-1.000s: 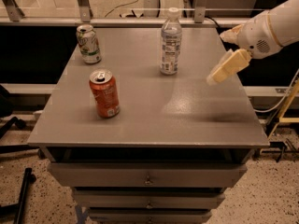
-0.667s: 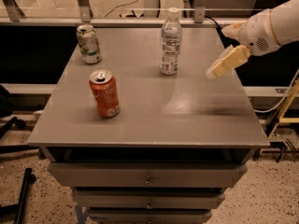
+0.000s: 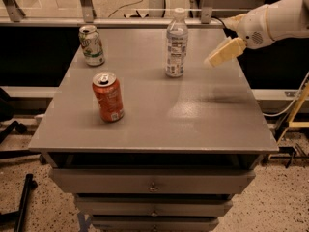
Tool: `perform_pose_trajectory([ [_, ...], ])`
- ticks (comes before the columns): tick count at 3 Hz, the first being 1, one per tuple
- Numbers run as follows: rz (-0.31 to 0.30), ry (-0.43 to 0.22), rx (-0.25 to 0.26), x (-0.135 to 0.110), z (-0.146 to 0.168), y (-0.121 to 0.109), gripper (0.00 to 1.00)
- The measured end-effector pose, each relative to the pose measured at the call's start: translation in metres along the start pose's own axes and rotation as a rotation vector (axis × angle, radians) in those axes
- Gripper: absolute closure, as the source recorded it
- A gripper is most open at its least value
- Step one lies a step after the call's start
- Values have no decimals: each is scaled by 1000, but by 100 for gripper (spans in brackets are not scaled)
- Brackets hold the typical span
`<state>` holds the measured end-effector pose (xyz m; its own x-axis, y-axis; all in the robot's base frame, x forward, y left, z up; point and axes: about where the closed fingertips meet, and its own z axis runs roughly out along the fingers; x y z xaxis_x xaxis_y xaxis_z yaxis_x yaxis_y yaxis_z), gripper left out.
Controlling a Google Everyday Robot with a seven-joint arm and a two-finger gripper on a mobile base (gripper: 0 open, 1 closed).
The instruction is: Knock blue plastic bottle over
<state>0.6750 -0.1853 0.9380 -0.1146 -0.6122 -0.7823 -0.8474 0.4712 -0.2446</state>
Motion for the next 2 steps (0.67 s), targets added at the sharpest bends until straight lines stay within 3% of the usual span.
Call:
perform_pose_trajectory([
  [2, -13, -86, -96, -37, 50, 2, 0],
])
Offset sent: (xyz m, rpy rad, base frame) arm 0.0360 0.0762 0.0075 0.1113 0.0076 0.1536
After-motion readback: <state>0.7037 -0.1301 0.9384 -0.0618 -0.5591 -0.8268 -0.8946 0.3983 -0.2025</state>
